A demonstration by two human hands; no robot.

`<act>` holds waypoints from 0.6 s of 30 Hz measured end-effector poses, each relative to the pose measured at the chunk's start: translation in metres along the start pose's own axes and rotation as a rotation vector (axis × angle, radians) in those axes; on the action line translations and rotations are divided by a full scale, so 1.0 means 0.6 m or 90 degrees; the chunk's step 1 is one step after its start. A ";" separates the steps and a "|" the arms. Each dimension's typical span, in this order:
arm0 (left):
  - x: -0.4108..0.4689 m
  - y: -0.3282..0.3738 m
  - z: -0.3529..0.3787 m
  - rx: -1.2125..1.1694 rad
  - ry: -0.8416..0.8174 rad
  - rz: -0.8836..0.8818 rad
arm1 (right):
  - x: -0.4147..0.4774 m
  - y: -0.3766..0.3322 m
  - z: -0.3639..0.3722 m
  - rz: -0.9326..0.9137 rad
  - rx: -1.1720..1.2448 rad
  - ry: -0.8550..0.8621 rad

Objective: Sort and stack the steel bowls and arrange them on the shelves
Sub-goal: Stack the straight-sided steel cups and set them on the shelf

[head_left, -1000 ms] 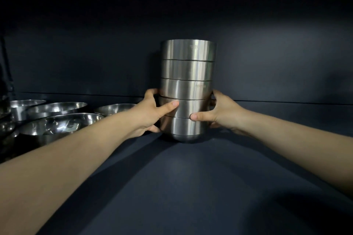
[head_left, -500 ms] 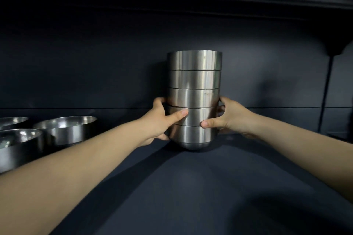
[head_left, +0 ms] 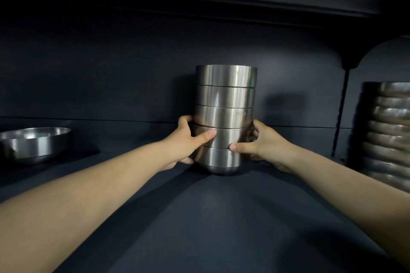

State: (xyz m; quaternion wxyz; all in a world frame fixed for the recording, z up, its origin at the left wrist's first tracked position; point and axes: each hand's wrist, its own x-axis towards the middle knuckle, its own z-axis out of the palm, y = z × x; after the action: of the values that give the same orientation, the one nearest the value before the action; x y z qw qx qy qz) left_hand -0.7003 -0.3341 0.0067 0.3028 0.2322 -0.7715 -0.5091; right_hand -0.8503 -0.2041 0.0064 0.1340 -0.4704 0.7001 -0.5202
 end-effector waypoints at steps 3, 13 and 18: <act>-0.021 0.003 0.003 0.040 0.008 -0.016 | -0.009 -0.005 0.003 0.023 -0.035 0.010; -0.159 0.004 -0.077 0.135 0.057 -0.023 | -0.108 -0.055 0.032 0.049 -0.165 0.081; -0.262 0.000 -0.181 0.332 0.090 0.058 | -0.175 -0.120 0.096 -0.054 -0.334 0.022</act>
State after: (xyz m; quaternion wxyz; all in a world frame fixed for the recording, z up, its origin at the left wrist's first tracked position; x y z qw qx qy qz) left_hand -0.5124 -0.2998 0.0027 0.3086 0.3021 -0.8632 -0.2615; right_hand -0.7188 -0.1559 0.0120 -0.0261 -0.5091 0.7929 -0.3338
